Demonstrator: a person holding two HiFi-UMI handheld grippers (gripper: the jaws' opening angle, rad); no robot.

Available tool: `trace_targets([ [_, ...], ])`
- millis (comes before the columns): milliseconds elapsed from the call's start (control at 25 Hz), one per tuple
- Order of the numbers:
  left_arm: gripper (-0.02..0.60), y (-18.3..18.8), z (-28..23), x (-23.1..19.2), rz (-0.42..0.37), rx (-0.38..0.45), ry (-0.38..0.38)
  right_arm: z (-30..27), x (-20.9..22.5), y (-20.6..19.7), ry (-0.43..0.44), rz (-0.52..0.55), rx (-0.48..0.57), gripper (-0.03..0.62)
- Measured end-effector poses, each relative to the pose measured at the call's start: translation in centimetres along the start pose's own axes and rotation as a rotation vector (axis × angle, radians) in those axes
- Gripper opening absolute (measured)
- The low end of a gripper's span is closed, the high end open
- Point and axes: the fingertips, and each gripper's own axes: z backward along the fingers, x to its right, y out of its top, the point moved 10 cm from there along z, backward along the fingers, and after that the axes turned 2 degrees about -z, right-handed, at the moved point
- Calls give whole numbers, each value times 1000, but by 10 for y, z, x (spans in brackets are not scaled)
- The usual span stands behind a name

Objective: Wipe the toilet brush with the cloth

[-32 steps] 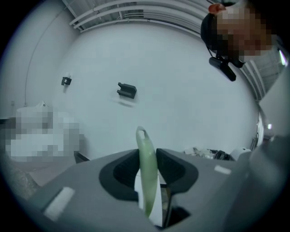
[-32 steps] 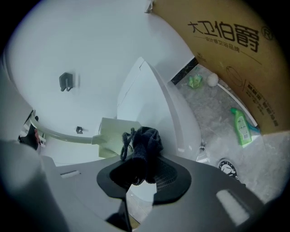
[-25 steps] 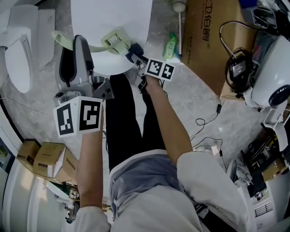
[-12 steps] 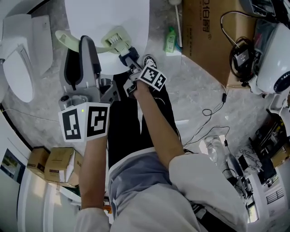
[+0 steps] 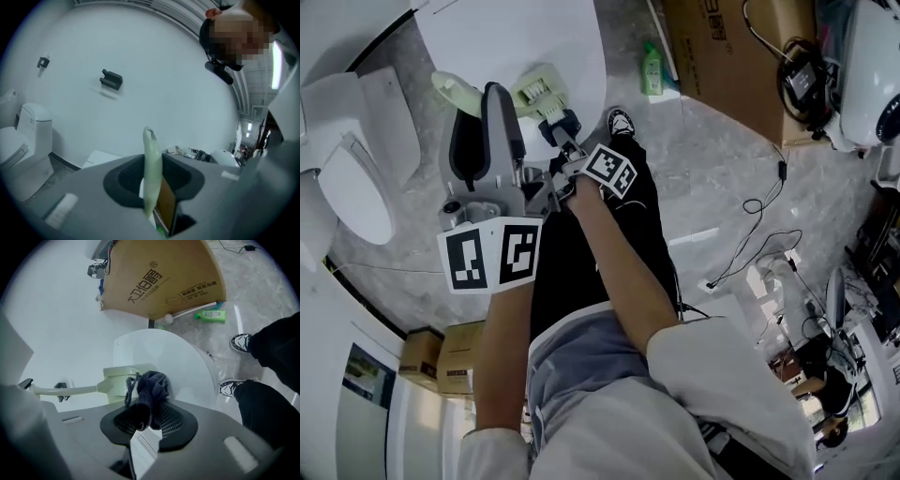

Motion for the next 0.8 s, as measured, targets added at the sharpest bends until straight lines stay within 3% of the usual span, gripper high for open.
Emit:
trace_targets([
  [240, 0, -4, 8, -6, 19, -25, -66, 5, -3, -3, -2, 39, 2, 80],
  [400, 0, -14, 22, -14, 30, -71, -67, 11, -4, -3, -2, 69, 2, 80],
  [800, 0, -11, 37, -21, 36, -75, -103, 32, -18, -1, -2, 113, -1, 80],
])
